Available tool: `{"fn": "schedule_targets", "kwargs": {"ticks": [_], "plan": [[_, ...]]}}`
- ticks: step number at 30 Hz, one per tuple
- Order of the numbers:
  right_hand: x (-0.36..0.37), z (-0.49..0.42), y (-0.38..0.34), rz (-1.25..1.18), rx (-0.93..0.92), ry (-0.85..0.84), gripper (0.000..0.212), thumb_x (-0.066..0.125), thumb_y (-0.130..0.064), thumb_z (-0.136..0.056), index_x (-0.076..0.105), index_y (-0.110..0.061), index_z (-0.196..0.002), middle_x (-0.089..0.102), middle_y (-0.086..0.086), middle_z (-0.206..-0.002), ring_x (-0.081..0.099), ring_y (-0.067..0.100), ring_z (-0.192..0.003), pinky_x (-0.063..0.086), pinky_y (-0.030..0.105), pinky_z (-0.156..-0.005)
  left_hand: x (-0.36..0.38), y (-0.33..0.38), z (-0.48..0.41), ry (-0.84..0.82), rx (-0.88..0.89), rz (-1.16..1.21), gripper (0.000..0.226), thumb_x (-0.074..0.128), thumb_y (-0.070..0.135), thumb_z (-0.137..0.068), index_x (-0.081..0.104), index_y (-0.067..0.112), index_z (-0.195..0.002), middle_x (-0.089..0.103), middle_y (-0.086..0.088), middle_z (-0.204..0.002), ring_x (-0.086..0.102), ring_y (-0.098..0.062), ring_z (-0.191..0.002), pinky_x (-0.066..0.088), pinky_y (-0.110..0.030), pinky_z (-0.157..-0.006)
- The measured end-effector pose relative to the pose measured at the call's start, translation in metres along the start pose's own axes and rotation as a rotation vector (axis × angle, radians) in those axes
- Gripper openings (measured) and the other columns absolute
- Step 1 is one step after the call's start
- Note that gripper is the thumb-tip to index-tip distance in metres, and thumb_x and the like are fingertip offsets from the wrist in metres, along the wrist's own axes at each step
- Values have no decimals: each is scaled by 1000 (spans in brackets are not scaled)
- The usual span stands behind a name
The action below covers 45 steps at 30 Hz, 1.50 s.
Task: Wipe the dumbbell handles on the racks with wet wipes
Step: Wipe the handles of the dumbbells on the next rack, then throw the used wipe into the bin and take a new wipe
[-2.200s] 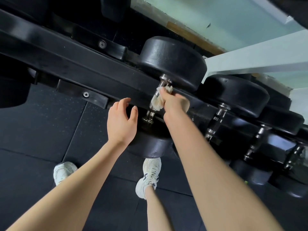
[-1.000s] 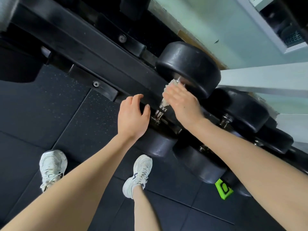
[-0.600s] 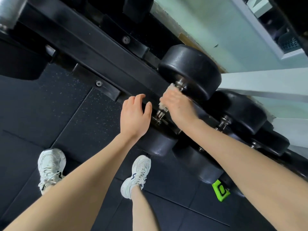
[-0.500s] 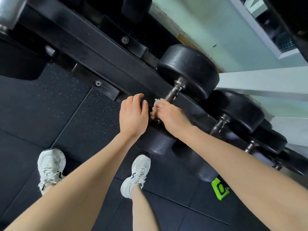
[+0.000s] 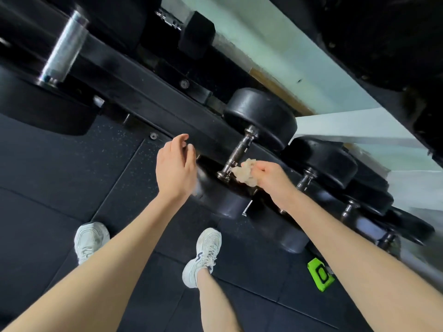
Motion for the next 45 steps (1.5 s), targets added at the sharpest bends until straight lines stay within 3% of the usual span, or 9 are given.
{"fn": "schedule_targets", "kwargs": {"ticks": [4, 7, 10, 15, 21, 27, 34, 41, 45], "plan": [[14, 36, -25, -516, 122, -113, 28, 34, 2, -98, 60, -9, -103, 71, 4, -93, 68, 13, -80, 55, 27, -74, -21, 9, 6, -97, 2, 49, 25, 47, 22, -96, 62, 17, -116, 64, -1, -113, 55, -21, -109, 41, -34, -94], [30, 64, -60, -735, 102, -215, 28, 32, 4, -97, 57, -8, -90, 73, 9, -96, 70, 19, -82, 58, 32, -72, -18, 17, 18, -317, -98, 252, 15, 56, 41, -84, 66, 35, -93, 68, 9, -103, 61, -14, -102, 46, -35, -93], [41, 81, -78, -850, 100, -178, 25, 35, -2, -98, 58, -7, -89, 74, 9, -89, 71, 19, -77, 59, 34, -73, -20, 41, 35, -532, -168, 433, 10, 64, 38, -84, 69, 30, -87, 70, 8, -91, 62, -13, -88, 47, -31, -83], [62, 107, -92, -813, 101, 53, 16, 49, -3, -94, 60, -15, -94, 71, 6, -88, 68, 20, -79, 53, 38, -82, -71, 73, 45, -513, -80, 304, 11, 74, 26, -77, 66, 33, -80, 71, 1, -85, 65, -19, -84, 50, -37, -83], [112, 143, -136, -520, 111, 269, 14, 54, -11, -93, 65, -17, -87, 70, 3, -83, 66, 18, -79, 54, 30, -72, -159, 75, 29, -430, 10, 131, 19, 71, 16, -80, 65, 34, -76, 71, 5, -82, 66, -16, -84, 53, -41, -83], [149, 162, -186, -358, 31, 279, 40, 61, -40, -88, 69, -1, -88, 71, 16, -91, 68, 24, -85, 56, 37, -77, -198, 72, 24, -500, 52, 42, 18, 66, 20, -85, 70, 37, -80, 73, 9, -86, 66, -8, -89, 53, -38, -84], [139, 190, -177, -588, 48, 290, 7, 66, -10, -87, 71, -8, -92, 72, 13, -87, 69, 17, -80, 56, 21, -65, -191, 102, 47, -623, 120, -134, 25, 58, 14, -87, 72, 35, -79, 71, 9, -86, 66, -18, -89, 53, -42, -82], [58, 235, -96, -853, 156, 508, 16, 61, 3, -88, 63, -12, -93, 68, 9, -98, 68, 21, -86, 57, 28, -67, -121, 155, 95, -746, 247, -203, 18, 61, 19, -86, 69, 33, -94, 68, 13, -95, 61, -9, -91, 51, -31, -82], [-4, 282, -22, -983, 222, 667, 17, 60, 6, -87, 63, -10, -93, 70, 7, -82, 69, 18, -75, 57, 29, -68, -52, 186, 150, -847, 323, -265, 19, 60, 20, -88, 69, 31, -102, 65, 15, -92, 60, -9, -85, 49, -28, -76]]}}
Point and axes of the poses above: each hand's wrist, its own z-axis away from the middle knuckle, its own x-axis out of the palm, y = z × x, the point moved 10 cm from there along -z, towards the middle knuckle
